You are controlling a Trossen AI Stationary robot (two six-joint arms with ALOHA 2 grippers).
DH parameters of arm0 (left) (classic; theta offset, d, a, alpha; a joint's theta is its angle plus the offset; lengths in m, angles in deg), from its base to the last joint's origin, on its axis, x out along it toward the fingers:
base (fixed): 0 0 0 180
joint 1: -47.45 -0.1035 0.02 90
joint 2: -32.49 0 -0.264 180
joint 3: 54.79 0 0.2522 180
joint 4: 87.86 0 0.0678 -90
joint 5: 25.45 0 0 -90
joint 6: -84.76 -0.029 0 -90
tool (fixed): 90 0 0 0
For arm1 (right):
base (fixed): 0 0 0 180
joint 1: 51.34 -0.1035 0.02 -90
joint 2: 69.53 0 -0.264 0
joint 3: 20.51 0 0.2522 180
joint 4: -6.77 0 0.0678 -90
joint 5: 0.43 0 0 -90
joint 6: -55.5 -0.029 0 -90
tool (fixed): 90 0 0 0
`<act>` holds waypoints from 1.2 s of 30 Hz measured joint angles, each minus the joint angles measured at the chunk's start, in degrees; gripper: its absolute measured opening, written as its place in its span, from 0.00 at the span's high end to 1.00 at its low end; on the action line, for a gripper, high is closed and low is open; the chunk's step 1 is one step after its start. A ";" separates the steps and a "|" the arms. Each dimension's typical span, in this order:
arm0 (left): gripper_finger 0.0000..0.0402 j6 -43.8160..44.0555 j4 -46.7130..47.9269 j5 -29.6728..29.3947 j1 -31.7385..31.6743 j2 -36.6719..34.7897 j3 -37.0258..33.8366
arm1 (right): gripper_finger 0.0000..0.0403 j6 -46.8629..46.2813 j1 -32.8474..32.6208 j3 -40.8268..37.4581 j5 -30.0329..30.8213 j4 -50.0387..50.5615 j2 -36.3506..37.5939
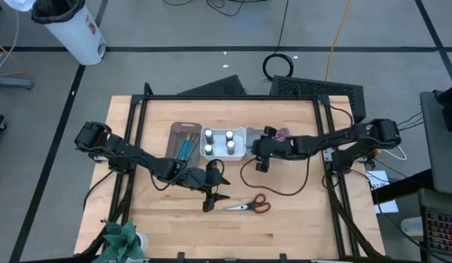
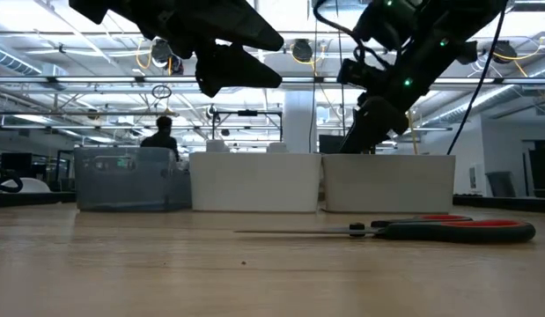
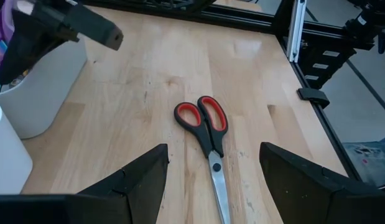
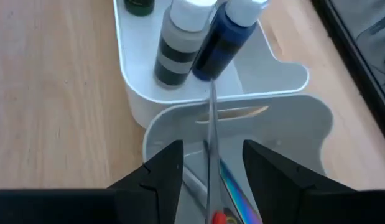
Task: Pick & Place Paint Supplies
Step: Adjust the red scissors in the gray bin
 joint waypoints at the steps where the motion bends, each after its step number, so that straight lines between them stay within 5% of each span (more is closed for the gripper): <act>1: 0.35 0.00 0.00 0.00 0.00 0.00 0.00 | 0.61 0.23 0.36 0.00 -0.66 -0.11 -0.40; 11: 0.35 0.04 0.00 -1.44 0.00 0.00 0.00 | 0.70 0.80 2.23 0.02 -1.01 0.12 -1.73; 22: 0.35 0.09 0.02 -1.44 0.00 0.00 0.00 | 0.98 3.03 2.55 0.02 -0.69 0.03 -1.56; 36: 0.35 0.07 0.28 -1.44 0.00 -0.02 0.05 | 0.99 6.84 2.47 -0.04 -1.06 -3.42 4.86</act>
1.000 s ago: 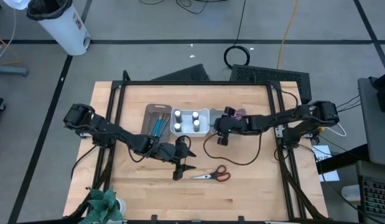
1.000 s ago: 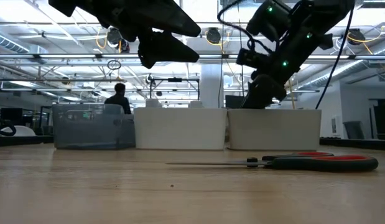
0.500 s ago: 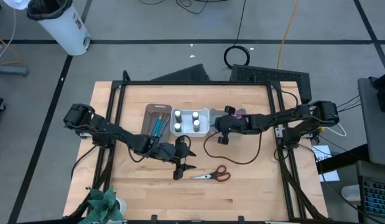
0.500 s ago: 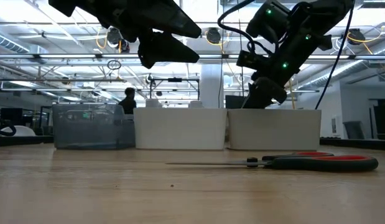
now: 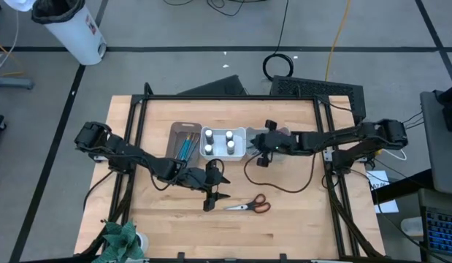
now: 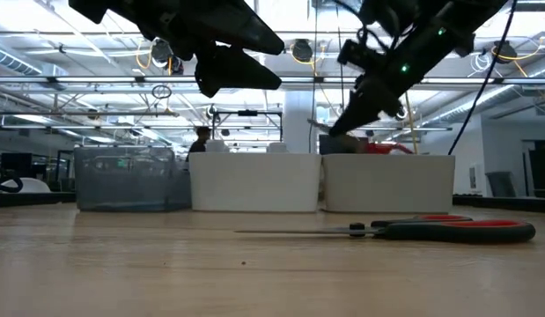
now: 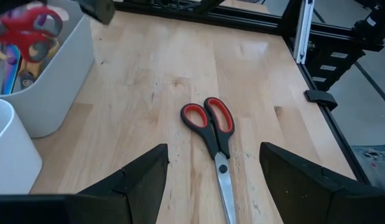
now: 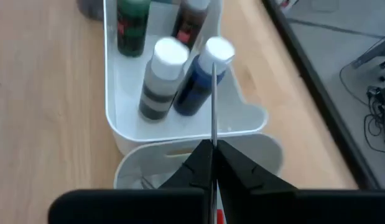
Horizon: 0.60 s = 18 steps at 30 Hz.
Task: Pick & Place Paint Supplies
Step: Adjust the red scissors in the gray bin
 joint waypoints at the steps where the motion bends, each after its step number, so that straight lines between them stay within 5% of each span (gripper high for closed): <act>1: 0.35 0.01 0.00 -0.02 0.00 0.00 0.01 | 0.99 0.02 0.00 0.00 0.02 0.04 0.98; 8: 0.35 -0.01 -0.12 -0.02 0.00 0.00 0.01 | 1.00 1.26 -0.09 0.04 0.84 0.38 6.86; 18: 0.35 -0.02 -0.18 -0.03 0.00 0.00 0.01 | 1.00 7.63 -3.90 0.04 12.13 0.24 11.96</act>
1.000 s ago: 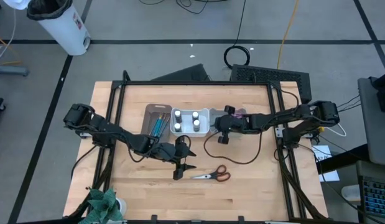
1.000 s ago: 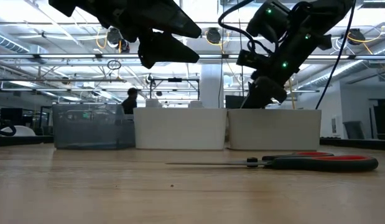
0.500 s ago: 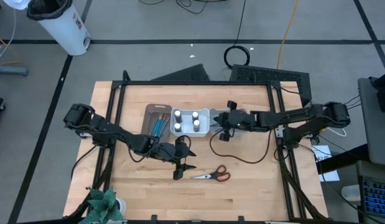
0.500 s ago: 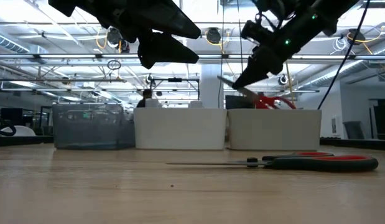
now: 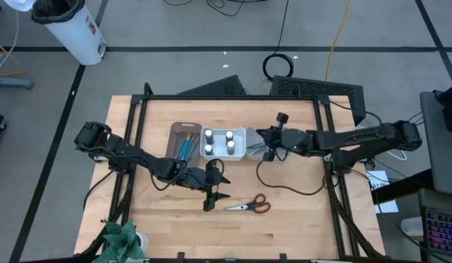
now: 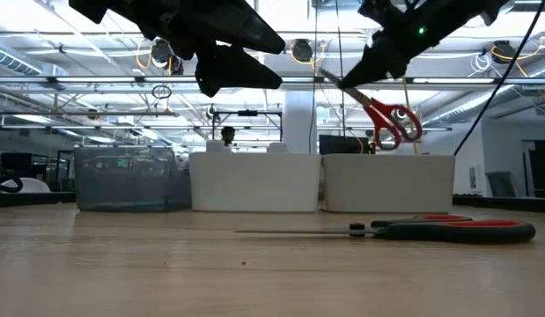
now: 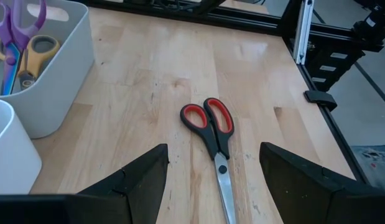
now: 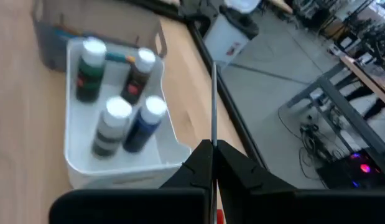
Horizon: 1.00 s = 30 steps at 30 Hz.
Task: Pick & Place Paint Supplies
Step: Adjust the red scissors in the gray bin
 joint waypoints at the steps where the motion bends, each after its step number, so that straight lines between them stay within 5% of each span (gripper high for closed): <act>1: 0.35 0.00 -0.02 0.00 0.00 0.00 0.00 | 1.00 -0.20 -0.46 0.00 -0.09 -0.50 0.55; 4: 0.35 0.16 -0.06 -0.70 0.02 0.00 0.00 | 1.00 -1.28 -2.07 0.00 -2.33 -1.50 2.39; 14: 0.35 2.60 -3.35 -10.36 -0.04 0.00 -0.04 | 1.00 -8.85 -8.07 -0.04 -23.36 -13.74 5.09; 24: 0.35 -15.55 -24.00 -10.44 -0.37 2.16 -0.04 | 1.00 -12.33 -14.61 -4.49 -24.22 -26.12 2.54; 30: 0.35 -15.38 -27.22 -7.78 -1.12 2.18 -0.04 | 1.00 -13.12 -17.47 -7.60 -24.25 -33.38 2.52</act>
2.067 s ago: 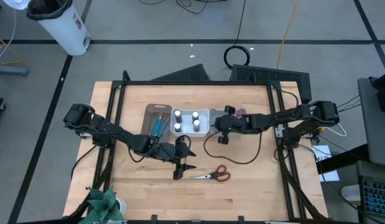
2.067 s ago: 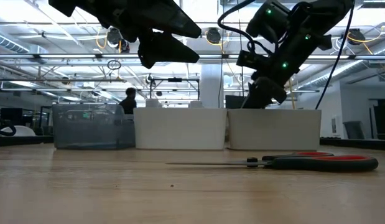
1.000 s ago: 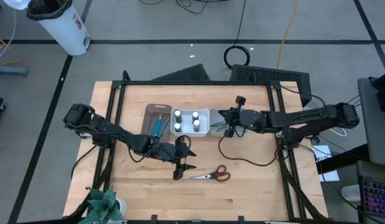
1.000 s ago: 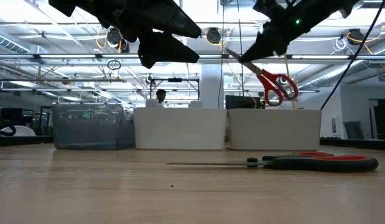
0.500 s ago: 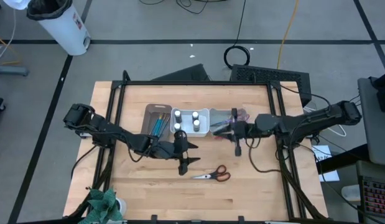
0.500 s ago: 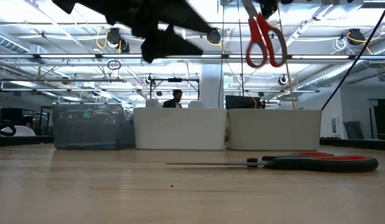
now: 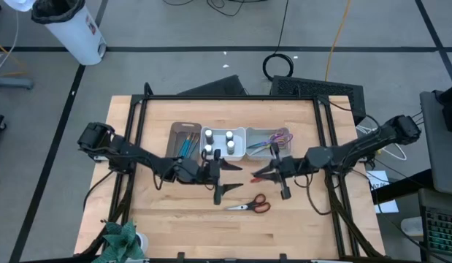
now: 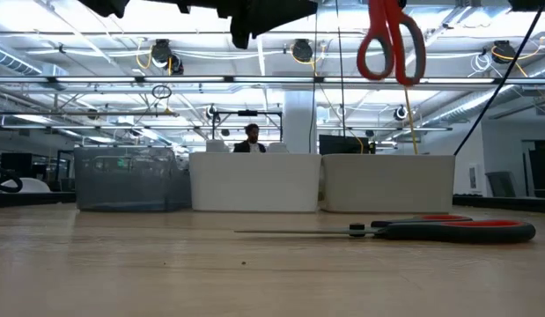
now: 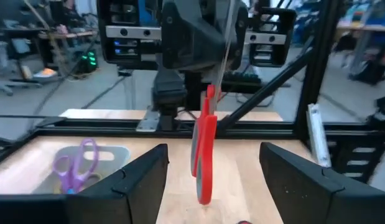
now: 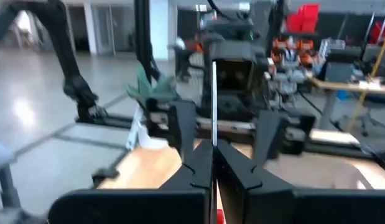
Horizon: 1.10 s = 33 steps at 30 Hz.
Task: Pick & Place Paint Supplies
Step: Adjust the red scissors in the gray bin
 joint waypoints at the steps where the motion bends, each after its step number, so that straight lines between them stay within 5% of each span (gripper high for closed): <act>1: 0.35 0.65 -0.07 1.18 -0.26 -0.02 0.01 | 1.00 -0.36 -0.22 -0.59 0.01 -2.10 -0.27; 12: 0.35 0.23 0.71 2.29 -0.54 0.00 2.43 | 1.00 -1.11 0.01 -2.54 0.03 -11.24 -6.56; 33: 0.35 5.18 0.67 3.62 -3.78 0.02 2.62 | 1.00 -5.33 1.51 -2.54 0.23 -3.25 -7.71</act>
